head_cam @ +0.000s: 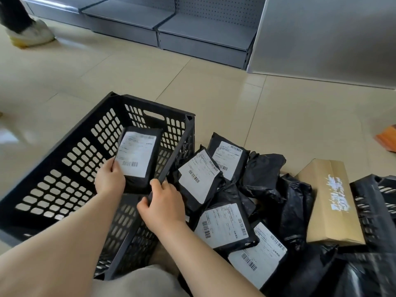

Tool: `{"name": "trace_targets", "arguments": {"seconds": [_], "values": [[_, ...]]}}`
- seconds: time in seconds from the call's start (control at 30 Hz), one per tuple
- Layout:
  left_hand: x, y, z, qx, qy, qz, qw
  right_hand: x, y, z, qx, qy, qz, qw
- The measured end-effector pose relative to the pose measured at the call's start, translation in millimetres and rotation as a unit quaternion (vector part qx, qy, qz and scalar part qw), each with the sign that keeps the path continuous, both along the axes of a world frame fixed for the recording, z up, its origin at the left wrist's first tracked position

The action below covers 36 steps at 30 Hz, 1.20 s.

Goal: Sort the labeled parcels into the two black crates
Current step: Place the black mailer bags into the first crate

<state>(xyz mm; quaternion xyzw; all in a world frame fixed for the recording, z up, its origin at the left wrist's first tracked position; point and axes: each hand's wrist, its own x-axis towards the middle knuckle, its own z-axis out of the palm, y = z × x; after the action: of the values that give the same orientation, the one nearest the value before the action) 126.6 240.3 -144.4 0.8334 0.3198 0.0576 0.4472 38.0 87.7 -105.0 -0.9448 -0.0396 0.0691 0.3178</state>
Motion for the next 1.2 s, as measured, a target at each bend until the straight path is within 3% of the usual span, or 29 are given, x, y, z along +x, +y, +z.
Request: {"name": "trace_targets", "arguments": {"seconds": [0.4,0.5,0.7,0.9,1.07,1.2], "values": [[6.7,11.4,-62.9,0.010,0.097,-0.101,0.990,-50.2,12.1,-12.3,0.045,-0.045,0.055,0.996],[6.7,5.4,-82.1,0.019,0.123,-0.114,0.986,-51.3,14.6,-22.3,-0.003,-0.088,0.040,0.995],[13.2,-2.1,-94.6,0.074,0.123,-0.123,0.982,-50.0,14.0,-28.0,-0.041,-0.080,0.062,0.994],[19.3,0.2,-114.0,0.019,0.149,-0.129,0.980,-46.4,14.8,-33.3,-0.038,-0.050,0.069,0.996],[23.0,2.3,-134.9,-0.062,0.259,-0.213,0.940,-42.5,11.9,-36.9,-0.042,-0.025,0.087,0.995],[43.0,39.0,-200.6,-0.075,0.299,-0.227,0.924,-44.0,13.7,-35.7,-0.030,-0.018,0.087,0.996]]}}
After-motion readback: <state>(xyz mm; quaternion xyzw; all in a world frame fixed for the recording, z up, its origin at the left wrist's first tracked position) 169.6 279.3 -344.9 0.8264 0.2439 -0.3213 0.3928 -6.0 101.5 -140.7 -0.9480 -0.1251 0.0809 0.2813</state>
